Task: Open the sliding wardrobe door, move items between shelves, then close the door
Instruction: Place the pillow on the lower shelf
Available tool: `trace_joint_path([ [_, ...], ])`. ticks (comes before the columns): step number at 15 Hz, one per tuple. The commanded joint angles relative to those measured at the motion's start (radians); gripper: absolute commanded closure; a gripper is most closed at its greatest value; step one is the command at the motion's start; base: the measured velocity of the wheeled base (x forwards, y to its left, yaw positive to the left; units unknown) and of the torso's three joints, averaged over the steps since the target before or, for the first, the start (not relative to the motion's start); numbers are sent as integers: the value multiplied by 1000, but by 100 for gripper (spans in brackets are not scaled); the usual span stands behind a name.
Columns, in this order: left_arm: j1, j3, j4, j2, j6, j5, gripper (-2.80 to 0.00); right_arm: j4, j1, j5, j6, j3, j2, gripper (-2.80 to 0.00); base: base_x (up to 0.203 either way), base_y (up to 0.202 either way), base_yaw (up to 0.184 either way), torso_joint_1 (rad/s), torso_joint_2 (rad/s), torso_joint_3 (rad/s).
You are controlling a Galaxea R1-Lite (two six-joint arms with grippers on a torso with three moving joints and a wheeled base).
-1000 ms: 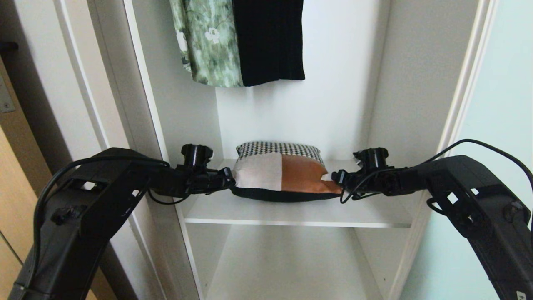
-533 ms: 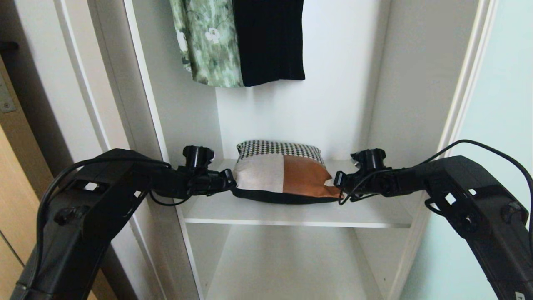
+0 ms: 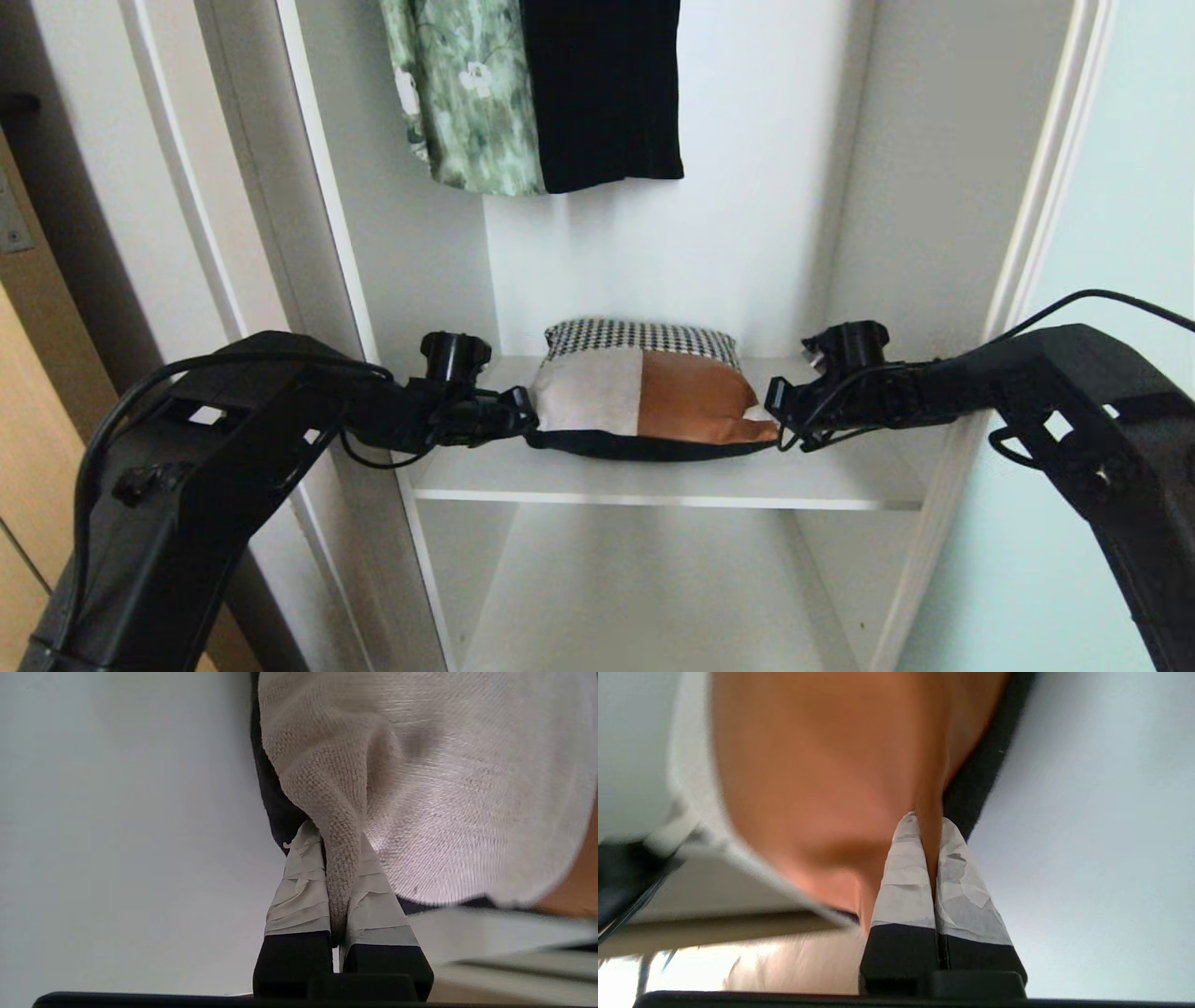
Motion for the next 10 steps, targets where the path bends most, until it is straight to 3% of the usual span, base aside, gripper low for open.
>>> trace_joint_path([
  [1,-31,46,-33,-52,-13,108,0,-1,1,26,0,118,-146,0,0,0,0,0,0,0],
  [4,-69,127,-40,-153,-16,224,0,-3,21,33,-4,263,-321,0,0,0,0,0,0,0],
  [10,-114,402,-38,-593,-17,256,0,24,95,33,-3,519,-743,0,0,0,0,0,0,0],
])
